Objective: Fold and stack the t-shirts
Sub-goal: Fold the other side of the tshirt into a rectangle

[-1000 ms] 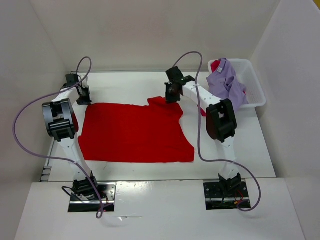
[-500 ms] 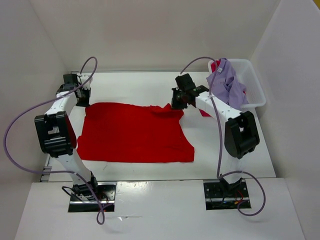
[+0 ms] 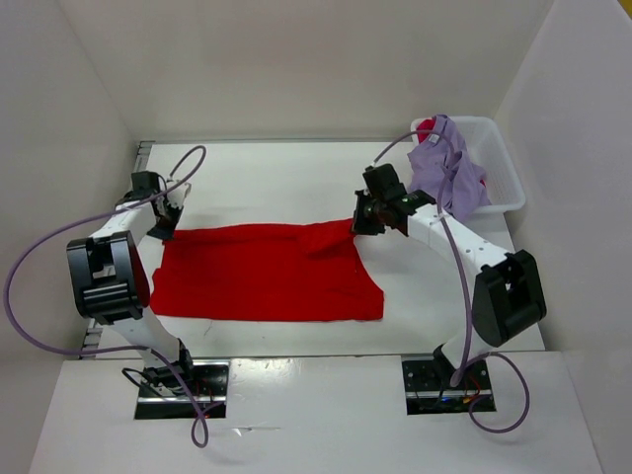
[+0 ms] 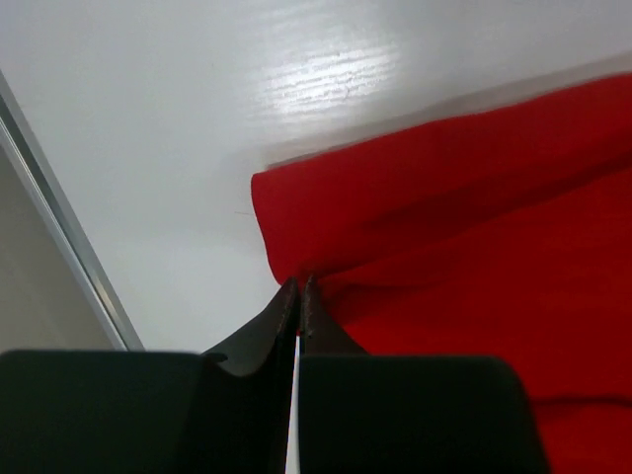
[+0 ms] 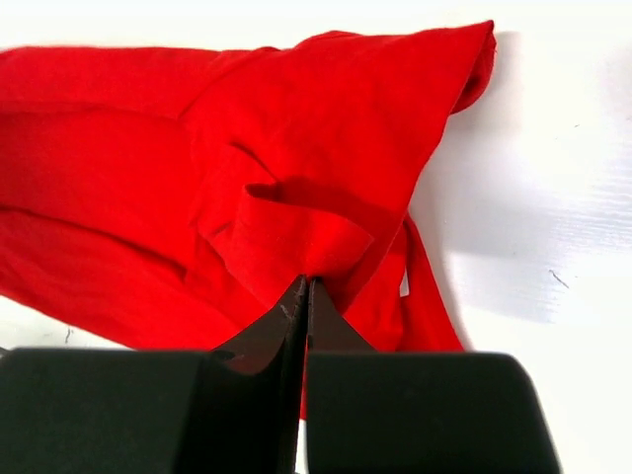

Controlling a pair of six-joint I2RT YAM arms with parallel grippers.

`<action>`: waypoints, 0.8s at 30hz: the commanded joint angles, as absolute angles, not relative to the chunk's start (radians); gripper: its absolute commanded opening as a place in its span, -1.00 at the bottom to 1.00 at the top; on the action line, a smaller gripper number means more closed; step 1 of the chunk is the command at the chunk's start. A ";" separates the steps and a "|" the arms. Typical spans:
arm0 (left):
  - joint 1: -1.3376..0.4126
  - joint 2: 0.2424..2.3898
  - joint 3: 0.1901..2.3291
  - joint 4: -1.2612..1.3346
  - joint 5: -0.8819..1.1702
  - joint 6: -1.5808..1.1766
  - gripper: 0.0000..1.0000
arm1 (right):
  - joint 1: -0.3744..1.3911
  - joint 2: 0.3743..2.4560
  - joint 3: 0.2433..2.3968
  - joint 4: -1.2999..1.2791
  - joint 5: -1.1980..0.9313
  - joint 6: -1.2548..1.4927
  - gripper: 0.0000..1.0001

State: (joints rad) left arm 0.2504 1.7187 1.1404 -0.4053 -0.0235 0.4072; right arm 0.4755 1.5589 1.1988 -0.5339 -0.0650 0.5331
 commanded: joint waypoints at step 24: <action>0.201 1.674 1.146 -0.364 -0.166 0.468 -0.99 | 0.609 1.384 1.008 -0.525 -0.117 0.738 -1.00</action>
